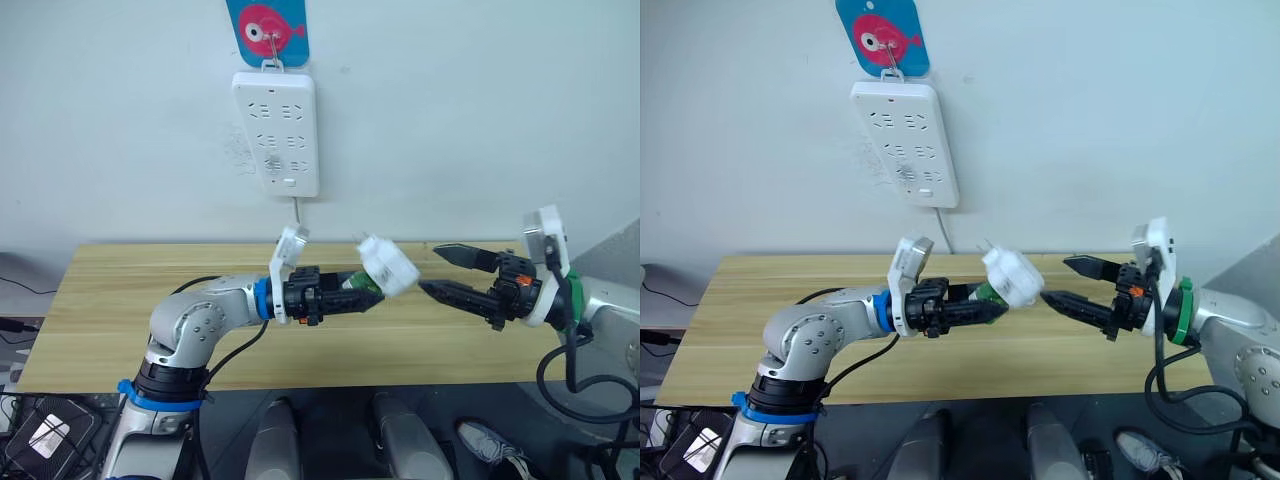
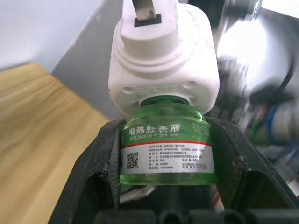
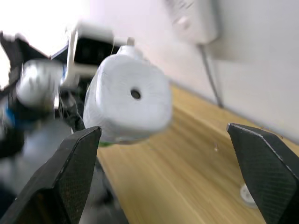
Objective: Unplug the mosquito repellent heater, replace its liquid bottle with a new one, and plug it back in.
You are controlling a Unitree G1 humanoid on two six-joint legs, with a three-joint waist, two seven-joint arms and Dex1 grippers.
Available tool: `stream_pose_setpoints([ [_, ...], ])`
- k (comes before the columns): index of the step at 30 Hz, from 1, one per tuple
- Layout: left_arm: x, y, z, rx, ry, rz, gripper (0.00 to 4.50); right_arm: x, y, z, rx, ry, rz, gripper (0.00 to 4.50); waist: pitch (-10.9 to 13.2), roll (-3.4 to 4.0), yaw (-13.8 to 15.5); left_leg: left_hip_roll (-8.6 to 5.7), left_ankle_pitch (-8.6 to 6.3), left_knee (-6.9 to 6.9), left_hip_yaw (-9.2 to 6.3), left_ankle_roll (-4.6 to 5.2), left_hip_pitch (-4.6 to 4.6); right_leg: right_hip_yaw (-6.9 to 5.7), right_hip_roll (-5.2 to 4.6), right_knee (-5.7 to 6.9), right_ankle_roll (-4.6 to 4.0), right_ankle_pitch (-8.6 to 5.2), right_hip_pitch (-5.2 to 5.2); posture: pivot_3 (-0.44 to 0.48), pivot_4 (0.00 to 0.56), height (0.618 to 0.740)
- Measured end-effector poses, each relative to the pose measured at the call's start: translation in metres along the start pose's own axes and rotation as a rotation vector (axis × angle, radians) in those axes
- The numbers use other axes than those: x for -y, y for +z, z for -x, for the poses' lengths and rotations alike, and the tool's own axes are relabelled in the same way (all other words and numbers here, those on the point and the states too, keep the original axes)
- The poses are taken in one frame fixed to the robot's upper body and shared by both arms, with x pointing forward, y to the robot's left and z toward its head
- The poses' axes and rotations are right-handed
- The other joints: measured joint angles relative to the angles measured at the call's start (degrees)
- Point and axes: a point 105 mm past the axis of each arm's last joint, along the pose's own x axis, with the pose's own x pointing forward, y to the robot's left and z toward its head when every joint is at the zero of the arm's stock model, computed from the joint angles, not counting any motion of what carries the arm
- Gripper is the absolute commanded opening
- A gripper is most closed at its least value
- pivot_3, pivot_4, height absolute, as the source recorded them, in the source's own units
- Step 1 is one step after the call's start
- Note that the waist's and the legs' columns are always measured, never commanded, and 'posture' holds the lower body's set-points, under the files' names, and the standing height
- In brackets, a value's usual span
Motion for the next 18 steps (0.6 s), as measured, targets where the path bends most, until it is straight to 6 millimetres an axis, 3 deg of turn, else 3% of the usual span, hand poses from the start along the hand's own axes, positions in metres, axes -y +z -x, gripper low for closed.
stream_pose_setpoints([
  [7, 0.005, 0.014, -0.008, 0.143, -0.037, 0.189, 2.27, -0.001, 0.003, -0.019, 0.227, -0.059, -0.221, 4.5, -0.01, 0.03, -0.21, 0.01, 0.01, -0.03, 0.01, -0.01, 0.04, 0.02, 0.01, 0.04, 0.0, 0.0, -0.01, -0.126, 0.236, 0.735],
  [13, 0.01, 0.015, -0.009, 0.141, -0.048, 0.232, 2.27, -0.017, 0.013, -0.036, 0.265, 0.03, -0.283, 4.5, -0.02, 0.03, -0.18, -0.01, 0.01, -0.02, 0.02, -0.02, 0.04, 0.02, 0.0, 0.04, 0.0, 0.0, -0.01, -0.126, 0.236, 0.735],
  [18, 0.011, 0.014, -0.01, 0.134, -0.047, 0.243, 2.27, -0.023, 0.018, -0.038, 0.268, 0.064, -0.295, 4.5, -0.03, 0.04, -0.08, -0.01, 0.01, -0.03, 0.02, -0.02, 0.04, 0.02, 0.0, 0.03, 0.0, 0.0, -0.01, -0.127, 0.23, 0.735],
])
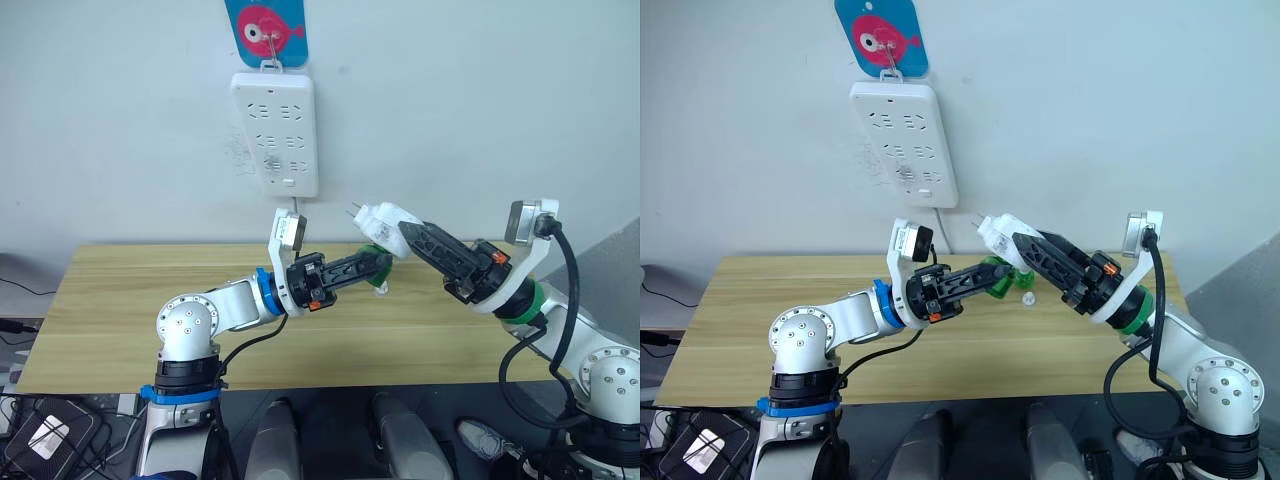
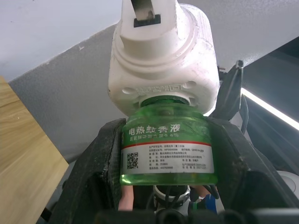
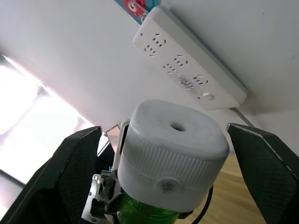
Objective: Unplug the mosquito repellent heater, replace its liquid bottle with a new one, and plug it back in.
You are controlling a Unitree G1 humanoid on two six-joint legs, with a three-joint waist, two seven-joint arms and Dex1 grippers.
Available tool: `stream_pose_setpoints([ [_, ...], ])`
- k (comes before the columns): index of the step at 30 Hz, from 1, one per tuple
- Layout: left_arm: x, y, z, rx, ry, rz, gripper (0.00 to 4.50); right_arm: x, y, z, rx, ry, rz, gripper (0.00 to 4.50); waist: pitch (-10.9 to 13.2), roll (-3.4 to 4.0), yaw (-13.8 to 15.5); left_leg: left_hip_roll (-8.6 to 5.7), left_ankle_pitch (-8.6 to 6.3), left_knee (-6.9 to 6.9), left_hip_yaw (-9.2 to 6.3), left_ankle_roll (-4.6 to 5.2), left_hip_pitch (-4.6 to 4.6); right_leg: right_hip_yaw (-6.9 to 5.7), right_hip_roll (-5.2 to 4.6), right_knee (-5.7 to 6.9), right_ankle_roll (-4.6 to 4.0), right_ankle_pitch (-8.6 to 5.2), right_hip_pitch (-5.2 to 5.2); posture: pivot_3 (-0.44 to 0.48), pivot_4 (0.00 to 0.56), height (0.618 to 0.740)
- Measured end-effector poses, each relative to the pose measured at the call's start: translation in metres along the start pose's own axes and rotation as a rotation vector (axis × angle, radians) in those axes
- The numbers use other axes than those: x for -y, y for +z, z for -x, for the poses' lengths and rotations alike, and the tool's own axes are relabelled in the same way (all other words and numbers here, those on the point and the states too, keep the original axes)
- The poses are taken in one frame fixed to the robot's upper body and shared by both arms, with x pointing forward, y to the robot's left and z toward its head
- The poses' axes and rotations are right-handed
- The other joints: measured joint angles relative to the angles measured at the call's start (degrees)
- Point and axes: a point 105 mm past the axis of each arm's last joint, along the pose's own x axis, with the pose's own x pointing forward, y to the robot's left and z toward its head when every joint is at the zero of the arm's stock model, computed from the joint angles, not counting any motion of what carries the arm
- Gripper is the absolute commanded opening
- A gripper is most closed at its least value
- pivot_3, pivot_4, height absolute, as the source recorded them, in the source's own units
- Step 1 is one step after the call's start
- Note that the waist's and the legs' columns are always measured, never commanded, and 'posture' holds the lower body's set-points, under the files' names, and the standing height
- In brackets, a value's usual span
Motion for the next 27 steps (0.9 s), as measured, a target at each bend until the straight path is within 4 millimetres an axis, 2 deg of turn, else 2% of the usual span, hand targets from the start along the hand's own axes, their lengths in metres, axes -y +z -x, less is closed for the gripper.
stream_pose_setpoints([
  [17, 0.005, -0.005, -0.005, -0.012, -0.024, -0.013, 2.27, -0.002, -0.004, -0.012, -0.049, 0.034, -0.016, 4.5, 0.0, 0.0, 0.0, 0.0, 0.0, -0.01, 0.01, 0.0, 0.0, 0.01, 0.0, -0.01, 0.0, 0.0, 0.0, -0.122, 0.236, 0.735],
  [20, 0.005, -0.005, -0.006, -0.008, -0.027, -0.016, 2.27, 0.0, -0.006, -0.013, -0.054, 0.027, -0.024, 3.92, 0.0, 0.0, 0.0, 0.0, 0.0, -0.01, 0.01, 0.0, 0.0, 0.01, 0.0, -0.02, 0.0, 0.0, 0.0, -0.122, 0.236, 0.735],
  [22, 0.005, -0.005, -0.006, -0.007, -0.028, -0.019, 2.27, 0.0, -0.006, -0.013, -0.051, 0.03, -0.045, 3.26, 0.0, 0.0, 0.0, 0.0, 0.0, -0.01, 0.01, 0.0, 0.0, 0.01, 0.0, -0.02, 0.0, 0.0, 0.0, -0.122, 0.236, 0.735],
  [27, 0.006, -0.005, -0.008, 0.001, -0.038, -0.045, 2.27, -0.001, -0.003, -0.013, -0.036, 0.041, -0.057, 3.2, 0.0, 0.0, 0.01, 0.0, 0.0, -0.01, 0.01, 0.0, 0.0, 0.01, 0.0, -0.02, 0.0, 0.0, 0.0, -0.122, 0.236, 0.735],
])
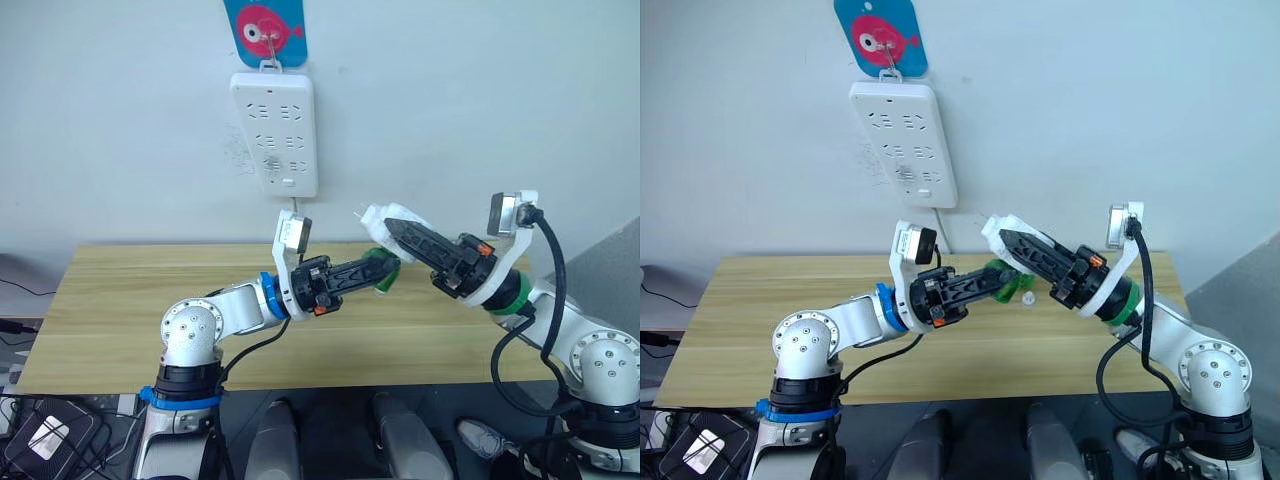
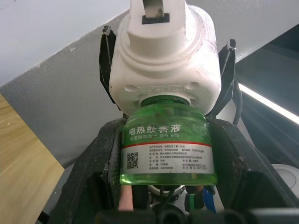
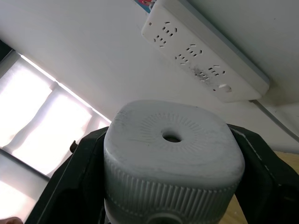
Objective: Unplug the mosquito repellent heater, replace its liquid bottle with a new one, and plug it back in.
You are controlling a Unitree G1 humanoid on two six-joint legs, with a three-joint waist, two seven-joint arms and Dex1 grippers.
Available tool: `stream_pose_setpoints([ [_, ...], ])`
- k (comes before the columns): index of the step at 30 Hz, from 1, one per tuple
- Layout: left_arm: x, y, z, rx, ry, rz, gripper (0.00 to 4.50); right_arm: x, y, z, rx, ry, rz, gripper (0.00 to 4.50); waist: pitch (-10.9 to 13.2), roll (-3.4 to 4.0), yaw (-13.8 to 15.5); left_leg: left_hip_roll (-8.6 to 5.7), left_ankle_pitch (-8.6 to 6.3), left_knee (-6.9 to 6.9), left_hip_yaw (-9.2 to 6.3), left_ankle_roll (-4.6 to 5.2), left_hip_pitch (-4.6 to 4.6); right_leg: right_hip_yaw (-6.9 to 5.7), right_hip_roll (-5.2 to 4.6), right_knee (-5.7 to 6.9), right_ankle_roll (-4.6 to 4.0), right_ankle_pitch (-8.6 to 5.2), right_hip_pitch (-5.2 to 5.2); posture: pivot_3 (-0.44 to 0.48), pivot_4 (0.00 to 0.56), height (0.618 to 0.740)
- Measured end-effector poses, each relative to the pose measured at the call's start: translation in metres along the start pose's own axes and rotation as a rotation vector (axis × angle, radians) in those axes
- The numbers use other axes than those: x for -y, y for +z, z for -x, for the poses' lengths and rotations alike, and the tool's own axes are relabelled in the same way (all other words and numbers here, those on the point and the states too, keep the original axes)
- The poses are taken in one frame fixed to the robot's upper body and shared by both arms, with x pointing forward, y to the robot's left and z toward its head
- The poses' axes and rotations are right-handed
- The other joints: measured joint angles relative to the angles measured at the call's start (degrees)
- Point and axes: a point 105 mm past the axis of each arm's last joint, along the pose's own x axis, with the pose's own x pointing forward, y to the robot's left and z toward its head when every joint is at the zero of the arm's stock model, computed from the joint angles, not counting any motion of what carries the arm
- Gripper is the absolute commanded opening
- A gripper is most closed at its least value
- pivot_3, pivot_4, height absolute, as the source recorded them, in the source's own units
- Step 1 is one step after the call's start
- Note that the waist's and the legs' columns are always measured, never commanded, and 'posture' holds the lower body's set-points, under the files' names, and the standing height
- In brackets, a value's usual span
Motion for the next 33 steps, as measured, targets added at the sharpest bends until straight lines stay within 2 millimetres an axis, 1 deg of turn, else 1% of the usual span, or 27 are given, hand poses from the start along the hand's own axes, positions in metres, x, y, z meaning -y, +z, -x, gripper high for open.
stream_pose_setpoints([
  [3, -0.001, 0.0, -0.001, 0.003, 0.006, -0.006, 2.27, 0.0, 0.001, 0.0, 0.001, -0.002, 0.002, 3.2, 0.0, 0.0, 0.0, 0.0, 0.0, 0.0, 0.0, 0.0, 0.0, 0.0, 0.0, -0.01, 0.0, 0.0, 0.0, -0.118, 0.236, 0.735],
  [5, -0.003, 0.0, -0.001, 0.003, 0.014, -0.016, 3.03, 0.001, 0.001, 0.001, -0.001, -0.006, 0.003, 3.2, 0.0, 0.0, 0.01, 0.0, 0.0, 0.0, 0.0, 0.0, 0.0, 0.01, 0.0, -0.01, 0.0, 0.0, 0.0, -0.114, 0.236, 0.735],
  [7, -0.009, -0.001, 0.001, -0.017, 0.058, -0.04, 3.58, 0.002, 0.0, 0.001, -0.01, -0.011, 0.009, 3.11, 0.0, 0.0, 0.03, 0.0, 0.0, 0.0, 0.0, 0.0, 0.0, 0.0, 0.01, -0.01, 0.0, 0.0, 0.0, -0.111, 0.236, 0.735],
  [8, -0.011, -0.002, 0.003, -0.034, 0.082, -0.063, 3.94, 0.002, -0.001, 0.001, -0.022, -0.016, 0.013, 3.07, 0.0, 0.0, 0.02, 0.0, 0.0, -0.01, 0.0, 0.0, 0.0, 0.01, 0.01, -0.01, 0.0, 0.0, 0.0, -0.108, 0.237, 0.735],
  [10, -0.014, -0.002, 0.01, -0.059, 0.138, -0.133, 3.95, 0.004, -0.002, 0.002, -0.04, -0.031, 0.037, 3.07, 0.0, 0.0, 0.04, 0.01, 0.0, -0.02, 0.01, 0.0, 0.0, 0.02, 0.01, -0.02, 0.0, 0.0, -0.01, -0.094, 0.237, 0.735],
  [11, -0.017, -0.003, 0.017, -0.081, 0.185, -0.189, 3.95, 0.007, -0.003, 0.003, -0.065, -0.056, 0.085, 3.06, 0.0, 0.01, -0.05, 0.01, 0.0, -0.04, 0.04, 0.0, 0.0, 0.05, 0.01, -0.03, 0.0, 0.0, -0.03, -0.086, 0.238, 0.735],
  [13, -0.028, -0.005, 0.039, -0.117, 0.321, -0.288, 3.95, 0.015, 0.002, 0.009, -0.107, -0.123, 0.196, 3.05, -0.01, 0.03, -0.14, 0.02, 0.0, -0.1, 0.09, 0.0, 0.04, 0.11, 0.01, -0.04, 0.0, 0.0, -0.05, -0.069, 0.239, 0.735],
  [14, -0.037, -0.005, 0.055, -0.127, 0.418, -0.339, 3.95, 0.017, 0.006, 0.01, -0.121, -0.143, 0.255, 3.05, 0.0, 0.03, -0.11, 0.04, 0.0, -0.11, 0.08, 0.0, 0.05, 0.09, 0.02, -0.03, -0.01, -0.01, -0.07, -0.058, 0.241, 0.735],
  [15, -0.043, -0.004, 0.065, -0.126, 0.479, -0.371, 3.95, 0.017, 0.008, 0.01, -0.132, -0.147, 0.295, 3.05, 0.0, 0.03, 0.08, 0.05, 0.0, -0.11, 0.07, 0.0, 0.04, 0.08, 0.02, -0.04, -0.01, -0.01, -0.07, -0.044, 0.242, 0.735],
  [16, -0.047, -0.001, 0.07, -0.111, 0.526, -0.418, 3.95, 0.015, 0.01, 0.009, -0.145, -0.142, 0.339, 3.05, 0.0, 0.03, 0.27, 0.04, 0.0, -0.1, 0.07, 0.0, 0.02, 0.08, 0.02, -0.04, 0.0, -0.01, -0.07, -0.034, 0.242, 0.735],
  [18, -0.054, 0.016, 0.084, -0.057, 0.646, -0.554, 3.95, 0.011, 0.012, 0.006, -0.184, -0.13, 0.437, 3.05, 0.0, 0.02, 0.8, 0.03, 0.0, -0.07, 0.08, 0.0, -0.02, 0.08, 0.01, -0.13, 0.0, -0.01, -0.07, -0.024, 0.242, 0.735],
  [20, -0.056, 0.04, 0.099, 0.008, 0.754, -0.686, 3.95, 0.009, 0.013, 0.003, -0.21, -0.125, 0.525, 3.05, -0.01, 0.01, 1.47, 0.03, 0.0, -0.07, 0.08, 0.0, -0.02, 0.07, 0.01, -0.14, 0.0, -0.01, -0.07, -0.019, 0.243, 0.735],
  [23, -0.052, 0.074, 0.109, 0.064, 0.809, -0.836, 3.95, 0.014, 0.008, -0.002, -0.272, -0.135, 0.625, 3.05, 0.0, 0.01, 2.08, 0.02, 0.0, -0.08, 0.07, 0.0, -0.04, 0.05, 0.01, -0.15, 0.0, -0.01, -0.08, -0.017, 0.243, 0.735],
  [25, -0.049, 0.097, 0.112, 0.105, 0.826, -0.911, 3.95, 0.016, 0.002, -0.004, -0.303, -0.127, 0.654, 3.05, 0.0, 0.01, 2.71, 0.01, -0.01, -0.07, 0.08, 0.0, -0.07, 0.04, -0.01, -0.19, 0.0, 0.0, -0.08, -0.017, 0.244, 0.735],
  [29, -0.051, 0.131, 0.114, 0.096, 0.817, -1.003, 3.95, 0.014, -0.002, -0.009, -0.311, -0.109, 0.678, 3.05, 0.01, 0.0, 3.13, 0.0, 0.0, -0.08, 0.04, 0.0, -0.09, -0.02, -0.01, -0.18, 0.0, 0.0, -0.09, -0.03, 0.247, 0.735],
  [31, -0.051, 0.14, 0.107, 0.077, 0.787, -1.037, 3.95, 0.012, -0.002, -0.01, -0.312, -0.095, 0.685, 3.05, 0.01, -0.01, 3.13, -0.01, -0.01, -0.08, 0.05, 0.0, -0.09, -0.02, -0.03, -0.19, 0.0, 0.0, -0.09, -0.04, 0.245, 0.735],
  [33, -0.054, 0.144, 0.098, 0.056, 0.742, -1.046, 3.95, 0.012, -0.002, -0.011, -0.313, -0.096, 0.691, 3.05, 0.01, -0.01, 3.09, -0.01, -0.01, -0.08, 0.04, 0.0, -0.1, -0.03, -0.03, -0.18, 0.0, 0.0, -0.09, -0.048, 0.245, 0.735],
])
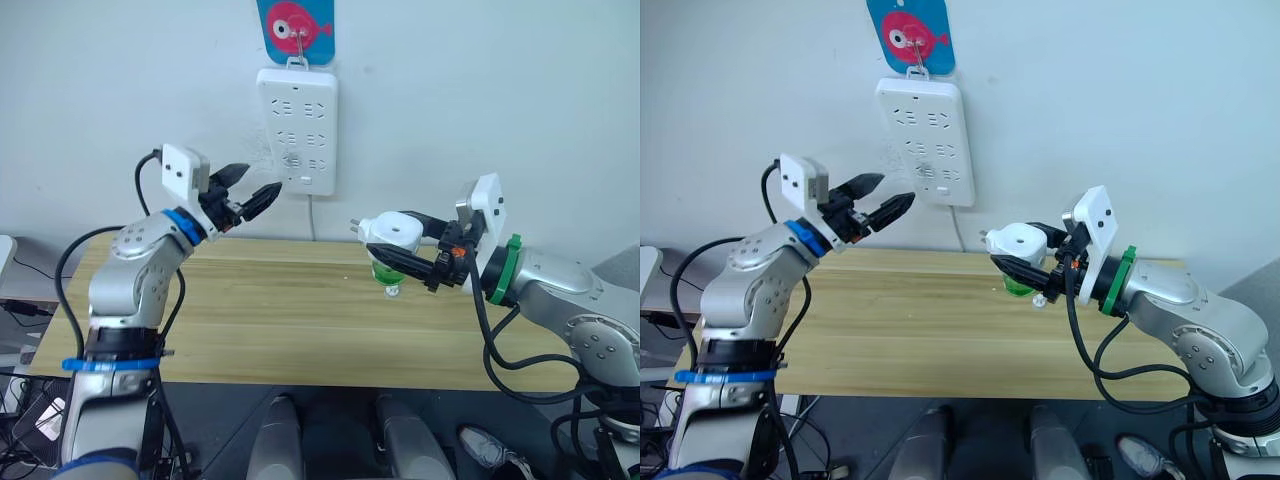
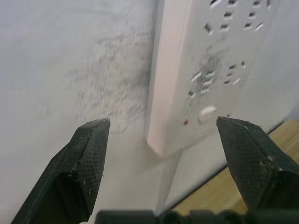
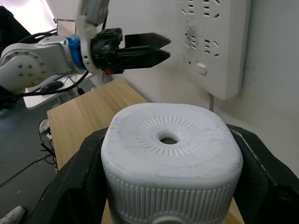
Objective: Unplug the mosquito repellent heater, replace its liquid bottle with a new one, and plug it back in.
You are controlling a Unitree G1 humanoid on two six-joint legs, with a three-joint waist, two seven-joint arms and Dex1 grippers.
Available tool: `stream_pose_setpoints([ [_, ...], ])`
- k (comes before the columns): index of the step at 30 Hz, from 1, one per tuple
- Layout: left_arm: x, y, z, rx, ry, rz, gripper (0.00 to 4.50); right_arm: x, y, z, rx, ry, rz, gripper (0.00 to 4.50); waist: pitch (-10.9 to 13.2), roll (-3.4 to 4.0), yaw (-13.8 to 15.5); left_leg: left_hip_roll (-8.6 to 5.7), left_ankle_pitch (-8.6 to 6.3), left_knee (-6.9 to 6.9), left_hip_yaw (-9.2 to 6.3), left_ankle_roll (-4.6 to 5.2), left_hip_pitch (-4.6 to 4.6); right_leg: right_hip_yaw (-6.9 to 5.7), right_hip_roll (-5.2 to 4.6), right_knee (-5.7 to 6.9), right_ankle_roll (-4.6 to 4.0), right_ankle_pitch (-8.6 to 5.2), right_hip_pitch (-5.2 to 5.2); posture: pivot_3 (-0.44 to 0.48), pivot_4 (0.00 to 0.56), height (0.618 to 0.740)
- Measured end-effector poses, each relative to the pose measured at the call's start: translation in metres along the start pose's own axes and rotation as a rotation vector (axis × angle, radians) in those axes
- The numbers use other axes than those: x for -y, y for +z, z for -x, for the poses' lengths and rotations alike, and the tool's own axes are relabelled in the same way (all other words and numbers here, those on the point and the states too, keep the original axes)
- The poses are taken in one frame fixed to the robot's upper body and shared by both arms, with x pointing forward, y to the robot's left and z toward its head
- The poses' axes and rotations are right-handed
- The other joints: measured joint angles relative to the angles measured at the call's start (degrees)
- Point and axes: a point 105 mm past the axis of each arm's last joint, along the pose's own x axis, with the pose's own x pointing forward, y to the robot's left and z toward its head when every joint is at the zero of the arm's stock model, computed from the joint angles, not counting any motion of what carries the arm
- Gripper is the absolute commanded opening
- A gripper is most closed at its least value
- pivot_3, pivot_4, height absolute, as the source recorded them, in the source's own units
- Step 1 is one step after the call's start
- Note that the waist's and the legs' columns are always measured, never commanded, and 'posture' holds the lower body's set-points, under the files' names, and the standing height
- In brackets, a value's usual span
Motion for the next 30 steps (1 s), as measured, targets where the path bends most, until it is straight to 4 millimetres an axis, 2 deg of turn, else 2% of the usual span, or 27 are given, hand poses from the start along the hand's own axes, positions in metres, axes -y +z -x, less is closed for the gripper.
stream_pose_setpoints([
  [5, 0.005, -0.006, -0.017, -0.004, -0.082, 0.034, 3.95, 0.0, -0.001, 0.0, -0.012, -0.008, 0.009, 3.05, 0.0, 0.0, -0.24, 0.02, 0.0, 0.0, -0.03, 0.0, 0.01, -0.03, 0.02, 0.07, -0.01, 0.0, -0.01, -0.061, 0.244, 0.735],
  [11, 0.005, -0.006, -0.023, -0.007, -0.139, 0.021, 3.95, -0.006, -0.001, 0.001, -0.016, 0.007, 0.019, 3.05, 0.0, -0.01, -0.08, -0.01, 0.01, 0.06, -0.07, 0.0, -0.01, -0.05, 0.0, 0.1, 0.0, 0.01, 0.0, -0.068, 0.241, 0.735],
  [18, 0.02, 0.006, -0.031, 0.018, -0.255, 0.0, 3.95, -0.008, -0.005, 0.001, -0.021, 0.016, 0.001, 3.05, 0.0, -0.01, -0.67, 0.01, 0.01, 0.03, -0.08, 0.0, -0.02, -0.07, 0.01, 0.09, -0.01, 0.01, 0.0, -0.068, 0.24, 0.735],
  [22, 0.022, 0.005, -0.03, 0.01, -0.277, 0.011, 3.08, -0.01, -0.004, 0.0, -0.015, 0.028, -0.003, 3.05, 0.0, -0.01, -1.22, 0.01, 0.01, 0.04, -0.08, 0.0, -0.02, -0.07, 0.01, 0.1, 0.0, 0.01, 0.0, -0.064, 0.238, 0.735],
  [27, 0.022, 0.005, -0.029, 0.007, -0.276, 0.006, 1.52, -0.01, 0.006, -0.006, 0.037, 0.016, 0.008, 3.05, 0.0, -0.01, -1.22, -0.01, 0.01, 0.04, -0.09, 0.0, -0.02, -0.07, 0.0, 0.11, -0.01, 0.01, 0.0, -0.068, 0.239, 0.735],
  [30, 0.023, 0.004, -0.03, 0.006, -0.281, 0.008, 1.4, -0.005, 0.01, -0.013, 0.054, -0.03, 0.047, 3.05, 0.0, -0.01, -1.12, -0.01, 0.03, 0.13, -0.11, -0.01, -0.01, -0.08, 0.0, 0.16, 0.03, 0.03, 0.02, -0.069, 0.24, 0.735],
])
